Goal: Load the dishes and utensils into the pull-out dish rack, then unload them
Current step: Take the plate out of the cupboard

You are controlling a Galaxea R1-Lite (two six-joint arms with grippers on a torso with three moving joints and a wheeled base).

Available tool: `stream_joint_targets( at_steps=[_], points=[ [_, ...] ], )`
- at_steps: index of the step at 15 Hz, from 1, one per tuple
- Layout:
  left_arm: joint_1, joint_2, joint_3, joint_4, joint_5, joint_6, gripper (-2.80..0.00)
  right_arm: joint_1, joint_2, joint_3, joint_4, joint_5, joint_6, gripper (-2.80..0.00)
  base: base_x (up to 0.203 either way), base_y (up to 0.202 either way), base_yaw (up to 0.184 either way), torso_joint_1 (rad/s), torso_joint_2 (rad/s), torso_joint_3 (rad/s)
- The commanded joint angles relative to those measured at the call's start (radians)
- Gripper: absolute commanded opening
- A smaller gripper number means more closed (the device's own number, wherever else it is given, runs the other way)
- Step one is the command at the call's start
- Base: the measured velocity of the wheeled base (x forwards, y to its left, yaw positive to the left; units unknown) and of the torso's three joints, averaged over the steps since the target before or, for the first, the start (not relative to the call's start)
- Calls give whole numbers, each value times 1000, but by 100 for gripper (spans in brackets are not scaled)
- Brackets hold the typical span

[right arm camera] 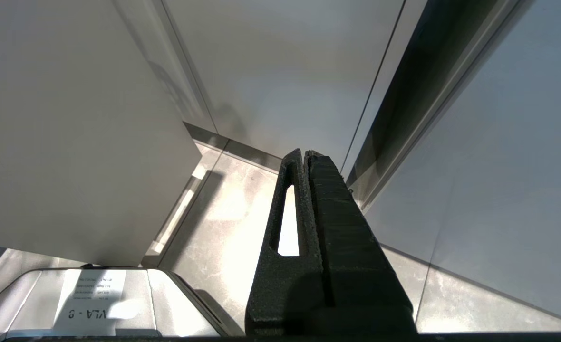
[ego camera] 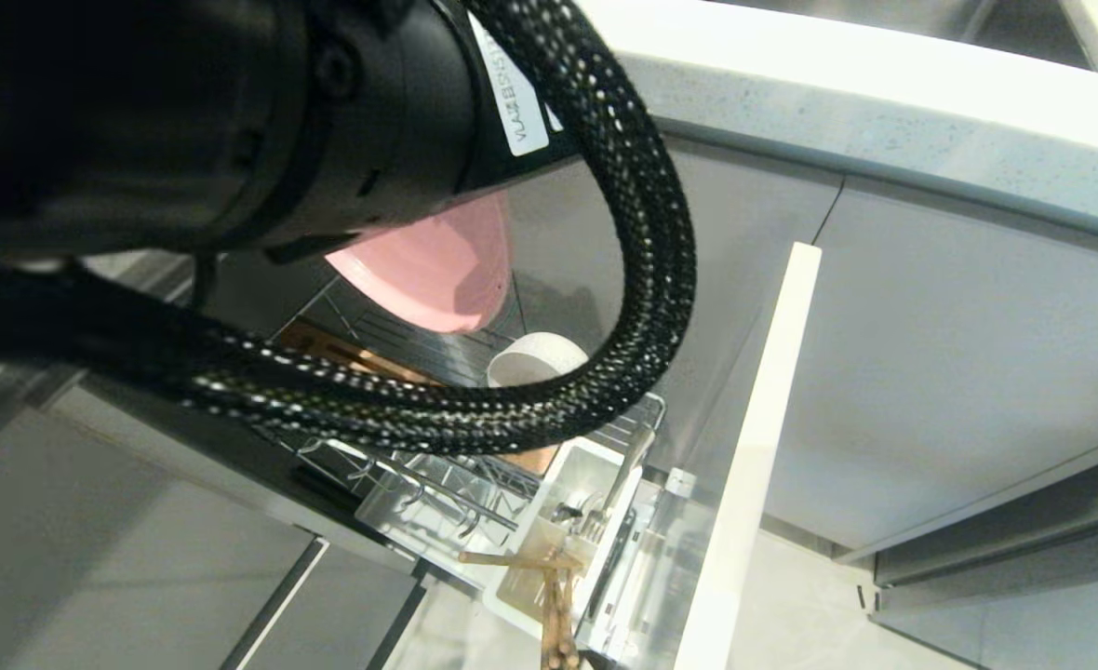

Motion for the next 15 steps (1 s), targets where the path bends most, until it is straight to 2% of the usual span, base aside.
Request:
stream_joint_targets(
  at_steps=[1, 3, 5, 9, 10, 11, 13, 15],
  points=[
    [-40, -37, 4, 3, 16, 10, -280, 0, 0, 2, 0, 0, 0, -280, 0, 0, 0, 0, 0, 0],
    [-124, -81, 33, 2, 36, 63, -280, 0, 0, 2, 0, 0, 0, -280, 0, 0, 0, 0, 0, 0],
    [-141, -88, 41, 2, 39, 113, -280, 0, 0, 2, 0, 0, 0, -280, 0, 0, 0, 0, 0, 0],
    [-135, -74, 18, -6, 38, 267, -280, 0, 0, 2, 0, 0, 0, -280, 0, 0, 0, 0, 0, 0],
    [-134, -72, 16, -9, 37, 284, -280, 0, 0, 2, 0, 0, 0, -280, 0, 0, 0, 0, 0, 0],
    [-130, -70, 15, -17, 33, 344, -280, 0, 0, 2, 0, 0, 0, -280, 0, 0, 0, 0, 0, 0],
    [-127, -59, 13, -83, 10, 433, -280, 0, 0, 2, 0, 0, 0, -280, 0, 0, 0, 0, 0, 0],
    [-91, -39, 12, -164, 5, 478, -280, 0, 0, 2, 0, 0, 0, -280, 0, 0, 0, 0, 0, 0]
  ],
)
